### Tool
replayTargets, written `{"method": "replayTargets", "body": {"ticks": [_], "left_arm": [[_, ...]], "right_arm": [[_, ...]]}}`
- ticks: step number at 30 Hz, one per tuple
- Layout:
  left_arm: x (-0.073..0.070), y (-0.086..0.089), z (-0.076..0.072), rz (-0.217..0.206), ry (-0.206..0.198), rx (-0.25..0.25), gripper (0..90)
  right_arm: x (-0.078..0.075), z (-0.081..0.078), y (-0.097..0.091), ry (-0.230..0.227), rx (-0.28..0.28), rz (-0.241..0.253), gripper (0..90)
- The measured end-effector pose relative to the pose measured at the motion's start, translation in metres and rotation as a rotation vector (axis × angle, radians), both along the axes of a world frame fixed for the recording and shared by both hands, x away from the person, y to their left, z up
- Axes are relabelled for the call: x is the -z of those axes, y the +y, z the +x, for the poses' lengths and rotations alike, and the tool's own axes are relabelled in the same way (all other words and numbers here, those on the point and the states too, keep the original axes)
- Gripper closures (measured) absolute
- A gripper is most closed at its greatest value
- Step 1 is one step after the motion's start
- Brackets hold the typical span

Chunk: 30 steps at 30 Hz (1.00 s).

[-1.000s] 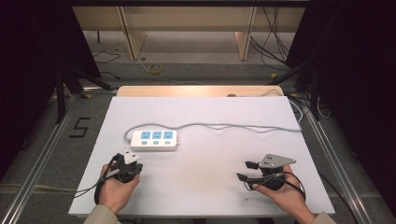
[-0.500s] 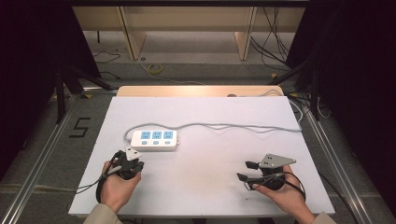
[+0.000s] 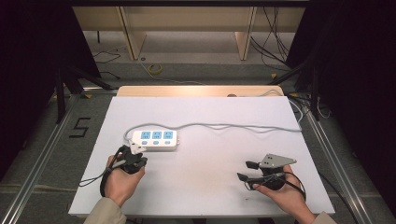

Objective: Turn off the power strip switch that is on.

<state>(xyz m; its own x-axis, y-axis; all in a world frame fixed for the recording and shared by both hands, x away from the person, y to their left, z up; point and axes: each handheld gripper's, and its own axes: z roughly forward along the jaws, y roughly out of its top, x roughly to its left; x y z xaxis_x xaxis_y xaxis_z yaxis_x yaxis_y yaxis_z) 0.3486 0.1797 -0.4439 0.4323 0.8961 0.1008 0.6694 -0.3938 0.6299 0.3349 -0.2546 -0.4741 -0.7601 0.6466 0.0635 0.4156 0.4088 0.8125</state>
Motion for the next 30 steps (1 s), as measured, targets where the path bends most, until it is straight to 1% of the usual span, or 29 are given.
{"method": "replayTargets", "body": {"ticks": [4, 11, 12, 13, 15, 16, 18, 20, 30], "left_arm": [[-0.001, -0.002, 0.002, -0.002, 0.009, -0.002, 89.9], [-0.005, -0.006, 0.007, -0.001, 0.01, -0.004, 89.9], [-0.005, -0.006, 0.008, 0.0, 0.016, -0.004, 89.9], [-0.005, -0.007, 0.009, -0.004, 0.011, -0.007, 89.9], [-0.006, -0.008, 0.01, 0.0, 0.014, -0.005, 89.9], [-0.006, -0.008, 0.011, -0.004, 0.013, -0.008, 90.0], [-0.006, -0.009, 0.012, 0.001, 0.019, -0.004, 89.9], [-0.007, -0.01, 0.013, -0.006, 0.017, -0.007, 89.9], [-0.009, -0.013, 0.019, -0.003, 0.029, -0.004, 89.9]], "right_arm": [[0.0, 0.0, 0.0, 0.0, -0.001, 0.0, 41.5], [0.0, 0.0, 0.0, -0.001, -0.001, -0.001, 41.5], [0.0, 0.0, 0.0, -0.001, -0.001, -0.001, 41.5], [0.0, 0.0, 0.0, -0.001, -0.001, -0.001, 41.5], [0.0, 0.0, 0.0, -0.001, -0.001, 0.0, 41.5], [0.0, 0.0, 0.0, 0.0, -0.001, 0.0, 41.5], [0.0, 0.0, 0.0, 0.002, 0.0, -0.001, 41.5], [0.0, 0.0, 0.0, 0.002, 0.0, 0.0, 41.5], [0.0, 0.0, 0.0, 0.003, 0.0, 0.0, 41.5]]}}
